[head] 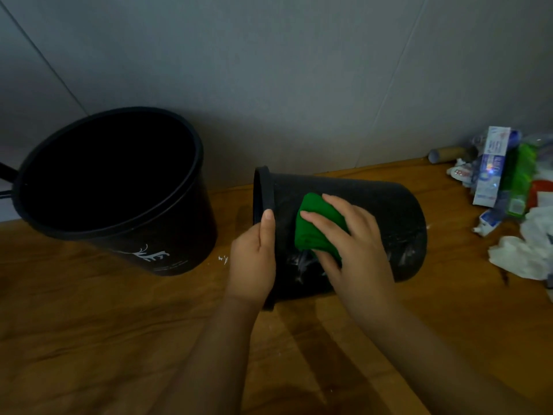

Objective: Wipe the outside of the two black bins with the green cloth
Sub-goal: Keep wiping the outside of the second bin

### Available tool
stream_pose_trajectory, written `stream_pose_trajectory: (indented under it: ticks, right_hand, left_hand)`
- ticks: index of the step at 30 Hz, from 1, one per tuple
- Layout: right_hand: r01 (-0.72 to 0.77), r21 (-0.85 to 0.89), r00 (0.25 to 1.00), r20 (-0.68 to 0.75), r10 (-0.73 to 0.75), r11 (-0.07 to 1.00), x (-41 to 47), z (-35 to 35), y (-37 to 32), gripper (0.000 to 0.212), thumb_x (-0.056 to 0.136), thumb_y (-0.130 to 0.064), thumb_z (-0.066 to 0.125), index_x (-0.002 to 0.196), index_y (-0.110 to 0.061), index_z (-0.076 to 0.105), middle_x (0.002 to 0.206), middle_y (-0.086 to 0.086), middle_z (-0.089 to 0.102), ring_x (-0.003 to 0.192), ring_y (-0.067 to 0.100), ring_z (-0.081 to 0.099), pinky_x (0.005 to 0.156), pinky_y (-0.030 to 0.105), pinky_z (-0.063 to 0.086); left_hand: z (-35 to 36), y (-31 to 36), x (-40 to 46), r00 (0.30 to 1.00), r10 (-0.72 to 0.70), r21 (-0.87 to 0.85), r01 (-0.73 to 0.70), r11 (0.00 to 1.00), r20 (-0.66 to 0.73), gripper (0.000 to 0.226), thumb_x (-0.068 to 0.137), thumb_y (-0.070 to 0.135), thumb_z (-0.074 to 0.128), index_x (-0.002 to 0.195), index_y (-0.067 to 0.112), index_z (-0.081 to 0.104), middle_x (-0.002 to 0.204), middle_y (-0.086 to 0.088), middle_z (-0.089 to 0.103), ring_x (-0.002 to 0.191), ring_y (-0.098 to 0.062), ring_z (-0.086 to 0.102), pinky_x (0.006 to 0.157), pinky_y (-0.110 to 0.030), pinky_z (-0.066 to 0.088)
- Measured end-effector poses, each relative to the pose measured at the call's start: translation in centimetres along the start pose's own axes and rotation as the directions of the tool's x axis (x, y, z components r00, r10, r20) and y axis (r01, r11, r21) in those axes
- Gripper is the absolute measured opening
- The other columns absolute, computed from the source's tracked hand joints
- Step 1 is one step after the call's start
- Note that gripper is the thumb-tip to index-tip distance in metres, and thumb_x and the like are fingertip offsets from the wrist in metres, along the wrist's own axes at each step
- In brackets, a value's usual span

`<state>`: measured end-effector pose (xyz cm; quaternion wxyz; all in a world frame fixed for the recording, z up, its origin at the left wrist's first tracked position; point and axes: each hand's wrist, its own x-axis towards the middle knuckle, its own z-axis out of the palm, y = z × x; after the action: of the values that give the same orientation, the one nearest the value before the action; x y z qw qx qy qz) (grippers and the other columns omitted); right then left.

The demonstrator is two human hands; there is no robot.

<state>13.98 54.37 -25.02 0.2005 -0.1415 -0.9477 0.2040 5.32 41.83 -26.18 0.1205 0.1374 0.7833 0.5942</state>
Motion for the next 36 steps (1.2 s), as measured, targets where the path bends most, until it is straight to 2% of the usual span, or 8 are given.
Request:
stream_pose_trajectory:
  ticks: [5, 10, 12, 15, 18, 23, 29, 36]
  right_hand:
    - [0.206, -0.013, 0.975, 0.083, -0.205, 0.978, -1.1, 0.4, -1.2, 0.055, 0.078, -0.016, 0.063, 0.131, -0.028, 0.058, 0.145, 0.001, 0.044, 0.133, 0.026, 0.037, 0.106, 0.041, 0.038]
    - [-0.010, -0.044, 1.000, 0.026, 0.011, 0.999, 0.1, -0.6, 0.3, 0.053, 0.083, -0.019, 0.062, 0.135, -0.027, 0.054, 0.146, -0.001, 0.042, 0.134, 0.026, 0.033, 0.106, 0.042, 0.037]
    - [-0.030, -0.048, 0.999, 0.028, 0.031, 0.998, -0.5, -0.6, 0.1, 0.054, 0.081, -0.019, 0.064, 0.134, -0.027, 0.056, 0.146, -0.002, 0.042, 0.135, 0.026, 0.033, 0.106, 0.042, 0.037]
    - [0.126, -0.037, 0.989, 0.084, -0.123, 0.991, -1.5, -0.2, -1.0, 0.056, 0.077, -0.019, 0.062, 0.132, -0.029, 0.057, 0.145, -0.001, 0.043, 0.133, 0.025, 0.036, 0.106, 0.042, 0.036]
    - [0.251, -0.063, 0.962, 0.128, -0.242, 0.966, -1.1, 0.0, -0.7, 0.056, 0.078, -0.018, 0.060, 0.133, -0.029, 0.056, 0.146, 0.000, 0.043, 0.132, 0.026, 0.038, 0.106, 0.041, 0.036]
    - [-0.015, -0.035, 1.000, -0.008, 0.015, 0.999, -1.6, -0.2, 0.2, 0.057, 0.079, -0.012, 0.069, 0.132, -0.027, 0.057, 0.146, 0.000, 0.042, 0.134, 0.028, 0.035, 0.105, 0.042, 0.037]
    - [0.255, -0.061, 0.965, 0.074, -0.250, 0.965, -1.7, 0.5, -1.0, 0.053, 0.077, -0.016, 0.062, 0.129, -0.027, 0.061, 0.144, 0.002, 0.047, 0.130, 0.026, 0.040, 0.105, 0.039, 0.035]
    - [-0.087, -0.016, 0.996, -0.033, 0.086, 0.996, -2.8, -0.3, 0.6, 0.064, 0.075, -0.006, 0.075, 0.132, -0.026, 0.057, 0.147, -0.001, 0.041, 0.136, 0.025, 0.032, 0.107, 0.044, 0.037]
  left_hand:
    - [-0.2, 0.0, 0.6, 0.999, -0.045, -0.021, 0.046, 0.999, 0.021, 0.055, 0.104, 0.041, 0.035, 0.064, 0.010, 0.055, 0.056, 0.003, 0.051, 0.051, -0.007, 0.049, 0.048, -0.019, 0.039]
    - [-0.1, 0.3, 1.4, 0.990, -0.136, -0.073, 0.137, 0.988, 0.025, 0.070, 0.103, 0.049, 0.035, 0.087, -0.015, 0.059, 0.087, -0.031, 0.064, 0.082, -0.042, 0.063, 0.071, -0.048, 0.054]
    - [0.1, 0.5, 1.5, 0.988, -0.154, -0.079, 0.156, 0.985, 0.025, 0.071, 0.103, 0.049, 0.035, 0.090, -0.016, 0.060, 0.090, -0.033, 0.063, 0.087, -0.044, 0.062, 0.072, -0.049, 0.053]
    - [0.1, 0.7, 1.6, 0.985, -0.169, -0.101, 0.170, 0.980, 0.021, 0.068, 0.104, 0.045, 0.034, 0.090, -0.017, 0.060, 0.082, -0.028, 0.064, 0.074, -0.038, 0.062, 0.070, -0.047, 0.052]
    - [0.0, 0.7, 1.6, 0.981, -0.194, -0.103, 0.196, 0.975, 0.030, 0.068, 0.104, 0.047, 0.033, 0.093, -0.015, 0.061, 0.090, -0.031, 0.065, 0.085, -0.042, 0.063, 0.071, -0.046, 0.052]
    - [0.0, 0.8, 1.7, 0.976, -0.214, -0.109, 0.218, 0.970, 0.041, 0.072, 0.103, 0.052, 0.032, 0.095, -0.013, 0.063, 0.099, -0.035, 0.063, 0.093, -0.045, 0.062, 0.083, -0.055, 0.052]
    - [0.0, 1.0, 1.6, 0.978, -0.205, -0.125, 0.208, 0.970, 0.041, 0.071, 0.103, 0.049, 0.033, 0.096, -0.015, 0.061, 0.096, -0.035, 0.062, 0.090, -0.046, 0.062, 0.079, -0.055, 0.053]
    - [0.2, 0.9, 1.9, 0.972, -0.231, -0.074, 0.233, 0.970, 0.027, 0.071, 0.102, 0.053, 0.033, 0.101, -0.011, 0.063, 0.098, -0.029, 0.066, 0.093, -0.040, 0.065, 0.084, -0.052, 0.054]
